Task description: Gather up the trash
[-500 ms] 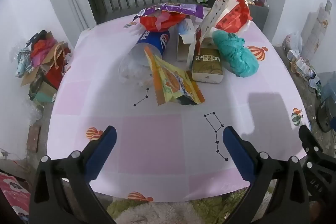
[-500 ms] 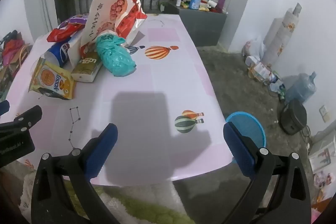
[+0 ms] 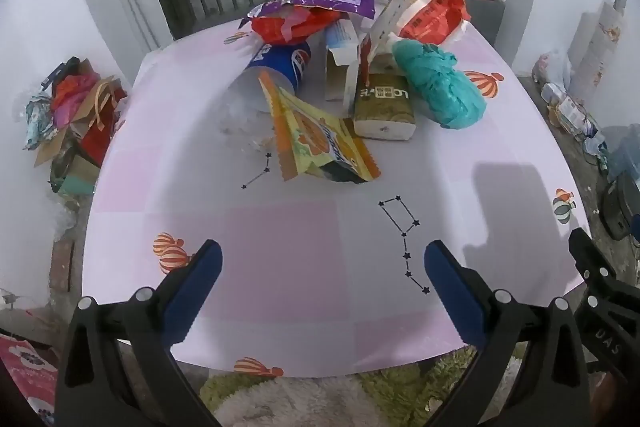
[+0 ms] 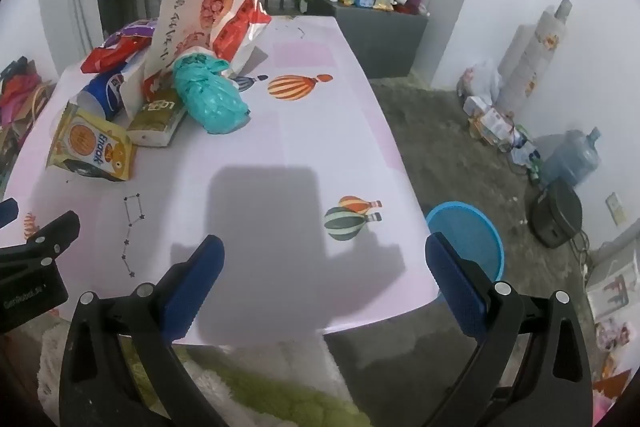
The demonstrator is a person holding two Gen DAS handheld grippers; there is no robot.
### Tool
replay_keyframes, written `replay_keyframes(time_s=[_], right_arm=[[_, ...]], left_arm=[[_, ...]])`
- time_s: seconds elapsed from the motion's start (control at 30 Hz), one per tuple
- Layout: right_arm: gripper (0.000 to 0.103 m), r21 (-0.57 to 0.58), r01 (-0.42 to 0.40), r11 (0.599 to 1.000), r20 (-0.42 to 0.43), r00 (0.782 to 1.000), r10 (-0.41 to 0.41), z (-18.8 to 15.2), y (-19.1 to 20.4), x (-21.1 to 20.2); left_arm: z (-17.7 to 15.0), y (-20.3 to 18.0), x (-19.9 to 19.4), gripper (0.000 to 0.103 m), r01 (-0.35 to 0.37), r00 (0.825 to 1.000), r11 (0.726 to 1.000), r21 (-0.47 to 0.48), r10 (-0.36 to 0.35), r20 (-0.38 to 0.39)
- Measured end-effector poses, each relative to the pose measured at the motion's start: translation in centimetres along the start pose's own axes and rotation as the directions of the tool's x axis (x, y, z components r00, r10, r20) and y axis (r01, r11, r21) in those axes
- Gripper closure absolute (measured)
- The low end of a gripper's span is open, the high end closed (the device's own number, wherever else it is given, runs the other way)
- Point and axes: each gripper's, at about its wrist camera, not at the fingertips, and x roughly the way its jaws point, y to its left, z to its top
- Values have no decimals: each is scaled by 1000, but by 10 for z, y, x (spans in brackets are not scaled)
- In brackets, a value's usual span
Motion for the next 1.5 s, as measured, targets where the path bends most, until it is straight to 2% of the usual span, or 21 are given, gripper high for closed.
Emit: replay_keyframes(time_s=[0.37, 0.8, 1.17, 1.5], right_arm=[[7, 26, 17, 1000, -42, 999, -16, -1, -5, 5], [7, 22, 23, 1000, -53, 998, -22, 3, -9, 11], [7, 24, 29, 999, -52, 998, -28, 6, -13, 10], [7, 30, 32, 999, -45, 999, -31, 8, -15, 8]], left_arm=[[0, -9, 7, 4, 20, 1000, 999, 25, -19, -22], [2, -11, 12, 4, 32, 999, 999, 35, -30, -38], [6, -17, 5, 4, 71, 997, 996, 51, -71, -1], [8, -18, 3, 4, 79, 997, 996, 48, -80, 13]])
